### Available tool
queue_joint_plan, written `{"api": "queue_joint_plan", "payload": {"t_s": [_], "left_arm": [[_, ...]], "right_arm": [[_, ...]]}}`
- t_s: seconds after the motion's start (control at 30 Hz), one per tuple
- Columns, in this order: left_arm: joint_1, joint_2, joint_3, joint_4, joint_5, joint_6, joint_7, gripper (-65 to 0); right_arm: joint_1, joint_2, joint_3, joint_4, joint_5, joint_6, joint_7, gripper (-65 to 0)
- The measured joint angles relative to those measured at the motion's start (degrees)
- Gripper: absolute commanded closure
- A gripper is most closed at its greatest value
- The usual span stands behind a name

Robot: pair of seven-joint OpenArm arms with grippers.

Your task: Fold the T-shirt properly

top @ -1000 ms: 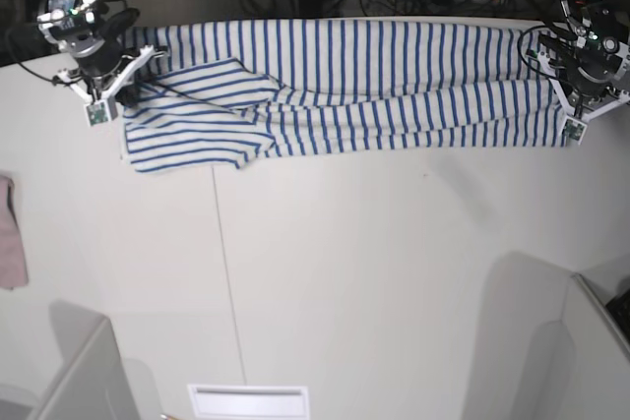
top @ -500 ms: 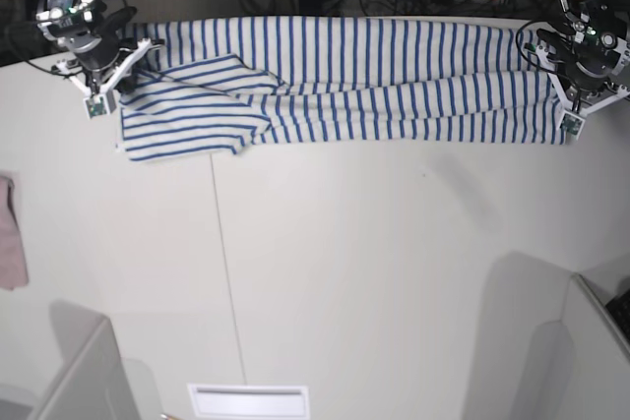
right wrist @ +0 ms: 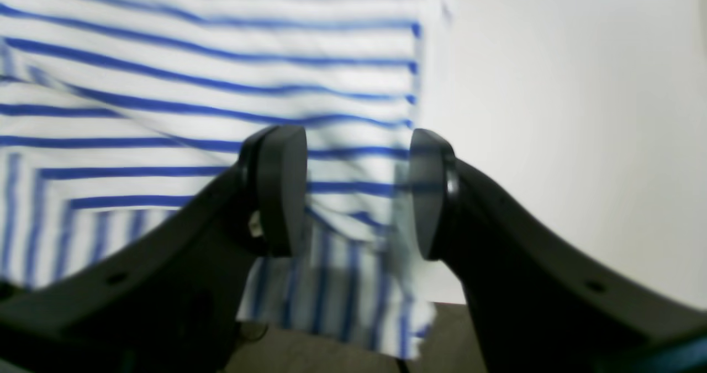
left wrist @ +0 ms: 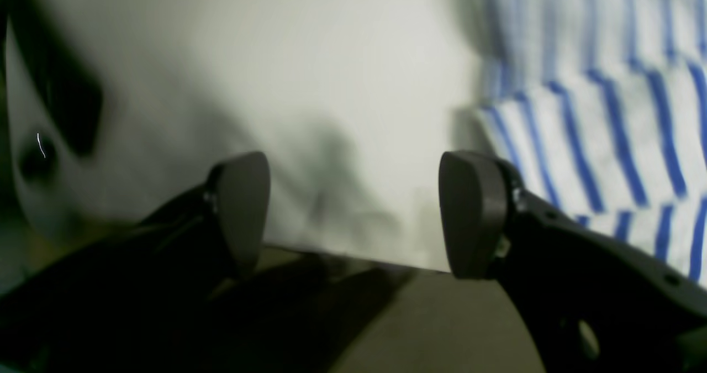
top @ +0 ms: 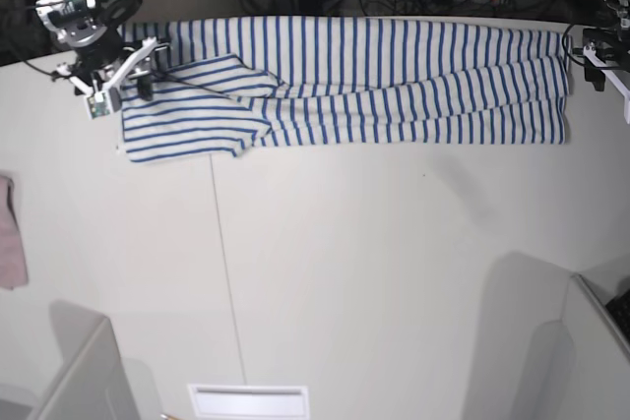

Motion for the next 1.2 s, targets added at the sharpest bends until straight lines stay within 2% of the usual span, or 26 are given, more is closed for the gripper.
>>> {"api": "queue_joint_plan", "payload": {"t_s": [0.07,0.13,0.2,0.23,0.37,0.4,0.5,0.57,0.7,0.77,0.83,0.9,0.97,1.07,1.2], "left_arm": [[0.2,1.2,-4.3,0.0,-8.0,0.0,-0.5,-36.0],[1.1,2.1,-7.1,0.0,-13.3,0.0,-0.6,-22.2],[1.2,2.8,-7.5,-0.2,-15.1,0.1,0.1,-2.0],[0.3,3.6,-7.4,-0.2,-15.6,0.0,0.4,0.0],[-5.9,5.0,-3.8,-2.2,-15.6,0.2,-0.1,0.0],[-7.5,4.9,-1.9,-3.0,-13.6,0.2,-0.5,0.0],[-12.3,5.5,3.7,-6.2,-1.6,0.2,-0.4,0.0],[-15.3,7.1,6.4,-9.2,4.6,0.2,-1.7,0.0],[-18.1,7.9,12.8,-16.0,12.0,0.0,-7.0,0.0],[-18.8,7.8,15.5,-21.7,16.2,0.0,-9.0,0.0],[-19.8,7.7,15.6,-26.7,16.3,0.5,-14.7,0.0],[-22.7,6.8,15.3,-31.6,16.1,0.4,-17.6,0.0],[-25.2,6.5,15.3,-35.6,15.6,2.9,-20.8,0.0],[-26.7,6.6,15.5,-38.4,14.8,6.4,-24.2,0.0],[-29.7,6.9,15.7,-39.3,16.1,6.7,-22.1,0.0]], "right_arm": [[-0.4,-1.4,-1.0,-0.3,-0.2,5.3,0.7,-26.1],[-0.3,-2.4,-1.7,-0.4,-0.3,9.0,0.3,-17.6],[2.2,-3.7,-1.8,-1.6,-0.3,8.9,0.2,-2.9],[3.7,-3.7,-1.8,-2.6,0.0,8.7,0.5,0.0],[7.7,-3.4,-1.7,-6.6,-0.6,8.5,0.2,0.0],[8.9,-3.1,-1.7,-7.6,-0.7,8.5,-0.9,0.0],[12.0,-2.1,-1.8,-10.7,-0.3,8.8,-4.7,0.0],[13.7,-1.4,-1.4,-13.8,-0.5,8.4,-6.1,0.0],[16.4,0.0,-1.6,-20.2,-1.6,8.8,-6.4,0.0],[18.5,0.1,-1.1,-23.5,-3.2,9.0,-4.7,0.0],[21.1,0.0,-1.1,-26.1,-5.8,9.0,-3.9,0.0],[23.1,-0.4,-1.0,-28.2,-6.4,8.9,-3.5,0.0],[24.5,-0.6,-0.8,-29.4,-6.4,8.8,-3.2,0.0],[27.0,-0.9,-1.2,-30.4,-6.8,3.6,-4.1,0.0],[28.9,-0.7,-1.2,-30.2,-8.5,2.4,-6.2,0.0]]}}
